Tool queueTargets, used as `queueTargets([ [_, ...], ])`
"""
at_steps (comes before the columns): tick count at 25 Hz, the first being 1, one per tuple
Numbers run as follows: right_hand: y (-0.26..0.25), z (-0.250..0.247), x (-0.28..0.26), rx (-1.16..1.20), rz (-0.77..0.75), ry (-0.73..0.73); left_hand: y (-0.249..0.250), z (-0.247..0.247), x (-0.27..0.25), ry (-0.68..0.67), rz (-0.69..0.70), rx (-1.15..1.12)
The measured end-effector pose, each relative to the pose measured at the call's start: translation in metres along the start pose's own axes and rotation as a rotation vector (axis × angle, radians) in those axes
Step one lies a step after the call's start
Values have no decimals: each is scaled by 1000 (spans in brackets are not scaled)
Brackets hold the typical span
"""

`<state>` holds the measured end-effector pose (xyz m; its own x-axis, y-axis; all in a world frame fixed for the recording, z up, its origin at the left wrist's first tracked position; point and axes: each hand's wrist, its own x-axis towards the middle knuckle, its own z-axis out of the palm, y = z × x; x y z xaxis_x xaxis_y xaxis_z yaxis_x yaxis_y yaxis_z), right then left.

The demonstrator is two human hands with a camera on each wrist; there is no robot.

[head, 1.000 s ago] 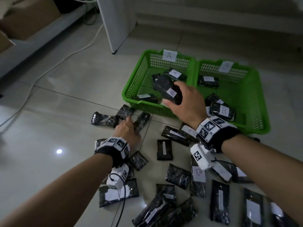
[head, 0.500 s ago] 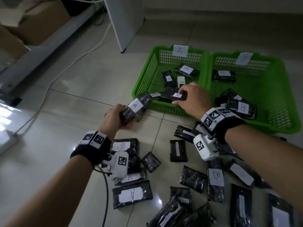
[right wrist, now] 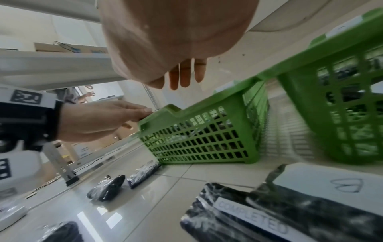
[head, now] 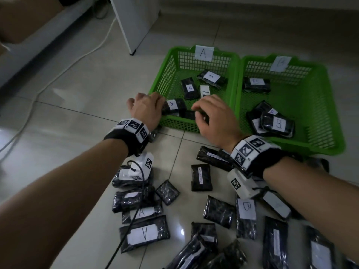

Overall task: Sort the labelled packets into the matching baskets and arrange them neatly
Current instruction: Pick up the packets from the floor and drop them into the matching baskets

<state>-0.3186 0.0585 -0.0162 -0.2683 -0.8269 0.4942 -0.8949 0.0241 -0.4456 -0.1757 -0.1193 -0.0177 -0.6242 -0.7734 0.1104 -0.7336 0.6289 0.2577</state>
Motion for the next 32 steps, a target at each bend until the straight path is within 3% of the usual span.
queueTargets([
  [3, -24, 15, 2, 103, -125, -52, -10, -3, 1, 58, 20, -32],
  [5, -42, 36, -1, 133, -184, -211, -24, -11, -2, 69, 5, -104],
  [7, -60, 59, 1, 136, -149, -433, -49, -19, -16, 73, -57, -187],
  [11, -83, 93, 9, -59, -34, -803, -108, -17, -64, -349, -197, -234],
  [13, -92, 107, 12, -187, -1, -905, -126, -15, -85, -409, -133, -153],
  [15, -94, 119, 14, -309, -36, -874, -137, -15, -99, -378, -92, -7],
  [18, -93, 123, 17, -444, -192, -707, -148, -22, -110, -327, -144, 91],
  [20, -94, 116, 14, -466, -292, -705, -156, -26, -113, -304, -269, -85],
  [22, -91, 110, 6, -423, -298, -738, -161, -32, -114, -272, -387, -359],
  [26, -89, 98, -8, -361, -77, -834, -141, -55, -122, -216, -585, -1061],
  [29, -88, 79, -13, -362, -3, -850, -121, -71, -126, -220, -539, -1135],
  [30, -86, 72, -11, -240, 83, -786, -117, -76, -126, -220, -530, -1151],
  [32, -84, 56, 1, 231, 441, -628, -111, -82, -125, -221, -540, -1217],
])
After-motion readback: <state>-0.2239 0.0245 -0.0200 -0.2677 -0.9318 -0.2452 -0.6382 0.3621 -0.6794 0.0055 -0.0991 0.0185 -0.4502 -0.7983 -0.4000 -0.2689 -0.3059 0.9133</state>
